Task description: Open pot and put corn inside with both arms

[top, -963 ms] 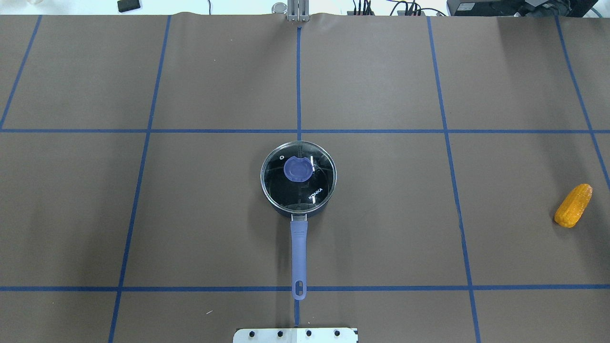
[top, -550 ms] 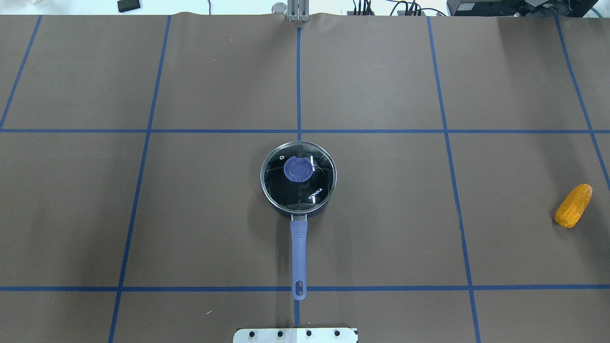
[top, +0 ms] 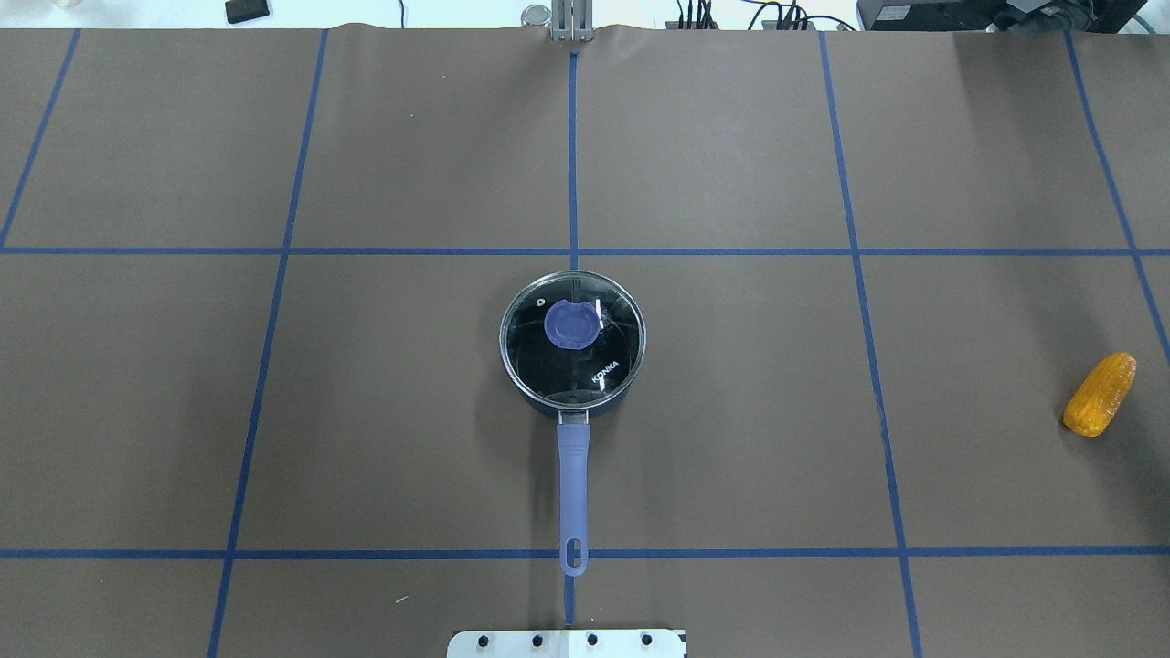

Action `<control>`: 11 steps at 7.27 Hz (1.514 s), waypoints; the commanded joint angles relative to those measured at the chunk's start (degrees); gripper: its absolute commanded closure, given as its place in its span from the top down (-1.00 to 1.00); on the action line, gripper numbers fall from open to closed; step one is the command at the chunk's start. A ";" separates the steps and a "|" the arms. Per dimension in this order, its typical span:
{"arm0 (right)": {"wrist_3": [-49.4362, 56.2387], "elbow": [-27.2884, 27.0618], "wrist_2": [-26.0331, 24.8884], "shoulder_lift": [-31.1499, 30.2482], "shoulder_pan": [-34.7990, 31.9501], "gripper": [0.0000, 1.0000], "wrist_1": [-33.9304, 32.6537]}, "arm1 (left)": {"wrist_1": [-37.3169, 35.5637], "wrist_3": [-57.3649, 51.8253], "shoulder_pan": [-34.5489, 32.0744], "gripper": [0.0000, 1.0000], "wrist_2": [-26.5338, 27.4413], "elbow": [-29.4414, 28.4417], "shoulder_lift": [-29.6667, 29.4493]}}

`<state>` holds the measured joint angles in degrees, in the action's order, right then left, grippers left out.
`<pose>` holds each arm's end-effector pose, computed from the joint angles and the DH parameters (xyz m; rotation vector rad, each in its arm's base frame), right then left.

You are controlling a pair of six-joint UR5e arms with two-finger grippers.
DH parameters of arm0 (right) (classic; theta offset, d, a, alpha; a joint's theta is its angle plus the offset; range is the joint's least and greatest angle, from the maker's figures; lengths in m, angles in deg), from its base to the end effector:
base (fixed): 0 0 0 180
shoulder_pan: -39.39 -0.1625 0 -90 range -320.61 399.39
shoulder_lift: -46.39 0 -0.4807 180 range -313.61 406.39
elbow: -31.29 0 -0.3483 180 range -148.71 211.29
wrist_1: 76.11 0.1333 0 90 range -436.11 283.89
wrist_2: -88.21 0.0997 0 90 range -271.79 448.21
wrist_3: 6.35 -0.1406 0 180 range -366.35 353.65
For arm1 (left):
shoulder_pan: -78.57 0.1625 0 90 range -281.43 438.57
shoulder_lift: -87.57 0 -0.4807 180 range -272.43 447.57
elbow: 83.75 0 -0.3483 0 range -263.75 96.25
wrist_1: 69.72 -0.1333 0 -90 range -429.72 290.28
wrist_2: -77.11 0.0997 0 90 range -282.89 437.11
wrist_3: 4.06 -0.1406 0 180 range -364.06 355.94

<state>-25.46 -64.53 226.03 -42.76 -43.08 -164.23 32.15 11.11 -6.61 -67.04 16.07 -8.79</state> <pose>-0.0322 -0.4655 0.6812 -0.0553 -0.8434 0.1277 0.0240 -0.5143 0.5690 0.2841 0.9878 0.0668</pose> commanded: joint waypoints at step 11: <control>-26.84 5.11 -2.90 -6.39 15.57 1.00 17.70 | -17.67 54.34 42.11 0.96 26.20 9.08 -33.01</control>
<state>-50.49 -60.47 223.38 -49.11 -28.84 -148.83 14.57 64.73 34.50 -42.02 26.28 -40.42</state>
